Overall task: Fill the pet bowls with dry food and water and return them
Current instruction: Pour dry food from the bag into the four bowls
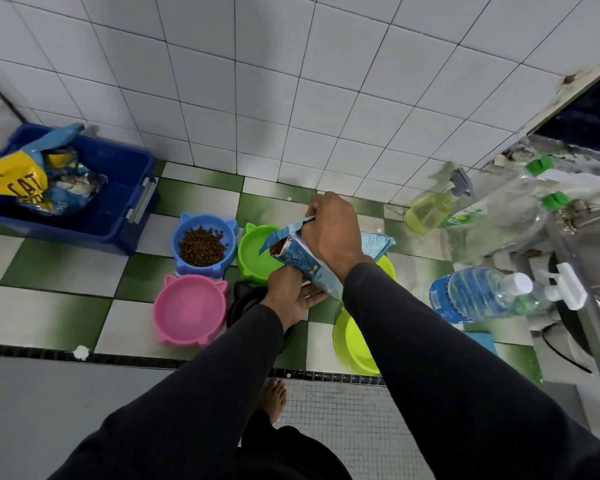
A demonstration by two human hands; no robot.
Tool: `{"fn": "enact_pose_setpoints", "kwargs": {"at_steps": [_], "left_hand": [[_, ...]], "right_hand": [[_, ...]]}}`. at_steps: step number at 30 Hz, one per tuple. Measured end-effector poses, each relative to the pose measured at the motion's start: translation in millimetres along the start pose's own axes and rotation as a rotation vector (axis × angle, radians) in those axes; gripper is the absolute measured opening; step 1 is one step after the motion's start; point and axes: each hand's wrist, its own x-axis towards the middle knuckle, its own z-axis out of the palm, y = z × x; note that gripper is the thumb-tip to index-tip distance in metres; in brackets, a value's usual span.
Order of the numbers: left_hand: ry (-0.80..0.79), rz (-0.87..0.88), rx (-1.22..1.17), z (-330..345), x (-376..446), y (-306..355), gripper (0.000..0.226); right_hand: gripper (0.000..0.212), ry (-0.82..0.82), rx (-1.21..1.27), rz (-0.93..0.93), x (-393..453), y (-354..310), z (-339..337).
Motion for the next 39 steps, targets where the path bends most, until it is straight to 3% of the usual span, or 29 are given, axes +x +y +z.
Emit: {"fn": "enact_pose_setpoints", "kwargs": {"at_steps": [14,39], "left_hand": [[0.009,-0.058,-0.013,-7,6,-1,0.023],[-0.049,-0.12,-0.025,-9,14,0,0.023]], "right_hand": [[0.012,-0.077,-0.127,-0.018,6,-12,7],[0.011,-0.121,-0.117,-0.008,16,-10,13]]}}
